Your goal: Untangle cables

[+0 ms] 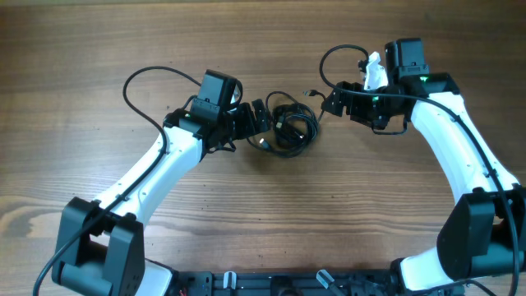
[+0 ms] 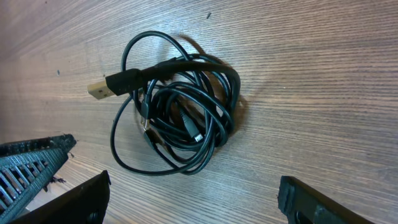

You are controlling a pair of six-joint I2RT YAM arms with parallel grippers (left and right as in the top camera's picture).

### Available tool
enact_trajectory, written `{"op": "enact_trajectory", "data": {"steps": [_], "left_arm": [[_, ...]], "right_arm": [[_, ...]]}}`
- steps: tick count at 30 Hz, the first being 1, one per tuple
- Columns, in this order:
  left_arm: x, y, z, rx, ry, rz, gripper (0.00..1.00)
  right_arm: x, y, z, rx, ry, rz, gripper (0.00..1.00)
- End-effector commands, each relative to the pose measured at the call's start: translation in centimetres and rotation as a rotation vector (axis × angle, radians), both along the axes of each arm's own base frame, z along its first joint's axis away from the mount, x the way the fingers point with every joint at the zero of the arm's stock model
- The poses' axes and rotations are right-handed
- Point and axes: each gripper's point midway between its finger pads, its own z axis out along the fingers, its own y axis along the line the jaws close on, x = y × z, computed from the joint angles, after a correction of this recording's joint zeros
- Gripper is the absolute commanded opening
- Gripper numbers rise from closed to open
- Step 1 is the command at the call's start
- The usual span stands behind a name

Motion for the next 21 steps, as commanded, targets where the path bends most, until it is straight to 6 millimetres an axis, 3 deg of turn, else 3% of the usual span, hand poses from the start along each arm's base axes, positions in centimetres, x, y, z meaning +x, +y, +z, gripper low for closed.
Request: {"op": "enact_trajectory", "data": {"steps": [1,21], "left_arm": [[-0.04,0.18,-0.48,0.02,0.0,-0.001,1.0],[-0.07,0.19,-0.85,0.011,0.023,0.028,1.0]], "right_arm": [[0.44,0.21,1.77,0.011,-0.062,0.031,0.89],[0.75,0.68,2.2,0.026,-0.109,0.083,0.89]]}}
